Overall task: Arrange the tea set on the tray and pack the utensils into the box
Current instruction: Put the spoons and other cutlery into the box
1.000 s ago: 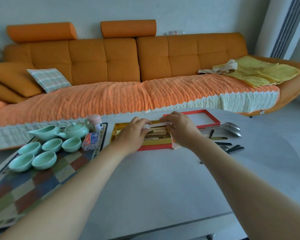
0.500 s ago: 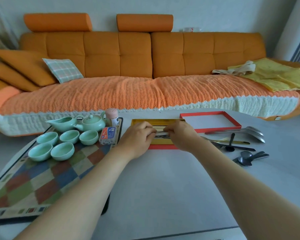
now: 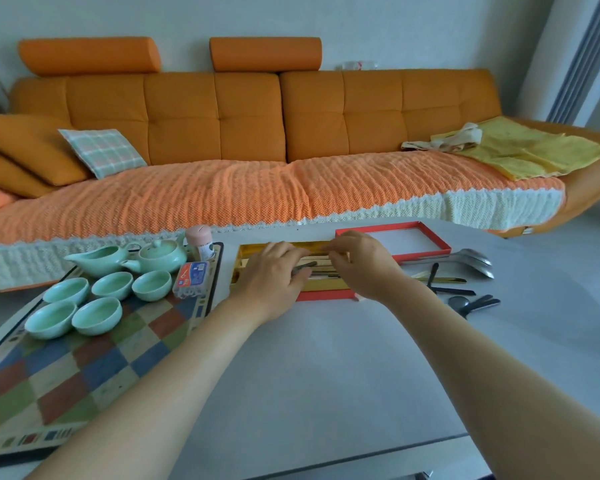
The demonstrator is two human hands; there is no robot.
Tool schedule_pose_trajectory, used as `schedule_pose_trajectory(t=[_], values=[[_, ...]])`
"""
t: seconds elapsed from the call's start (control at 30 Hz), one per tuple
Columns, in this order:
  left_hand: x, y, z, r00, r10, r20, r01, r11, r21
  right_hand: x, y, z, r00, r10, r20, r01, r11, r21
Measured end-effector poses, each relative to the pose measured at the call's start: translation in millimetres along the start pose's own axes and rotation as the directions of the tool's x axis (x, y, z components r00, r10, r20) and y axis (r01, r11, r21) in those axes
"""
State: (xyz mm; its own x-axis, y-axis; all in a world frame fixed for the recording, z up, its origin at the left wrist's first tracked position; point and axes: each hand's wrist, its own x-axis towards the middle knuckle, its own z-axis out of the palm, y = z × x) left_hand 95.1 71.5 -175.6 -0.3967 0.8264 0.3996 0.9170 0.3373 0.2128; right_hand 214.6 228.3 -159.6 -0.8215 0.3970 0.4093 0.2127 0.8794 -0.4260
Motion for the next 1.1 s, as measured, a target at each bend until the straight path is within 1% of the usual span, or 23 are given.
schedule_pose_trajectory(t=[0.13,0.23,0.33,0.43,0.53,0.63,0.7,0.8,0.9,1.0,1.1], values=[[23.9,48.2,15.0,0.999,0.035,-0.025,-0.035,0.999,-0.038,-13.9,40.2,-30.7,0.988,0.146,-0.042,-0.147,0.989,-0.029],[49.2,86.8,31.7,0.998,0.068,-0.015,-0.069,0.996,-0.056,-31.4,82.7,-53.5,0.963,0.261,-0.072,-0.267,0.958,-0.103],[74.7,121.4,50.6,0.992,0.118,0.042,-0.115,0.992,-0.053,-47.6,124.0,-72.9,0.907,0.415,-0.07,-0.421,0.894,-0.156],[98.3,148.6,67.3,0.979,0.141,0.147,-0.132,0.989,-0.066,-61.3,155.7,-84.5,0.87,0.486,-0.075,-0.491,0.847,-0.204],[117.3,166.4,82.2,0.958,0.157,0.241,-0.143,0.987,-0.076,-67.8,173.7,-90.5,0.868,0.489,-0.084,-0.495,0.84,-0.223],[128.7,174.7,94.7,0.935,0.136,0.328,-0.126,0.991,-0.051,-67.5,182.4,-91.5,0.869,0.486,-0.09,-0.494,0.846,-0.202],[133.1,176.4,100.9,0.93,0.122,0.348,-0.12,0.992,-0.029,-66.2,185.6,-90.2,0.875,0.473,-0.099,-0.484,0.853,-0.195],[135.3,175.8,104.1,0.941,0.136,0.311,-0.136,0.99,-0.021,-63.2,188.0,-89.3,0.89,0.431,-0.148,-0.454,0.871,-0.191],[134.1,172.4,104.0,0.943,0.163,0.289,-0.161,0.986,-0.033,-61.3,187.7,-92.5,0.89,0.364,-0.273,-0.413,0.899,-0.145],[131.1,167.8,100.6,0.955,0.192,0.226,-0.182,0.981,-0.063,-62.1,183.4,-96.9,0.864,0.297,-0.407,-0.377,0.917,-0.13],[127.2,165.2,89.8,0.967,0.21,0.147,-0.185,0.969,-0.164,-63.1,171.8,-101.1,0.812,0.219,-0.54,-0.3,0.952,-0.066]])
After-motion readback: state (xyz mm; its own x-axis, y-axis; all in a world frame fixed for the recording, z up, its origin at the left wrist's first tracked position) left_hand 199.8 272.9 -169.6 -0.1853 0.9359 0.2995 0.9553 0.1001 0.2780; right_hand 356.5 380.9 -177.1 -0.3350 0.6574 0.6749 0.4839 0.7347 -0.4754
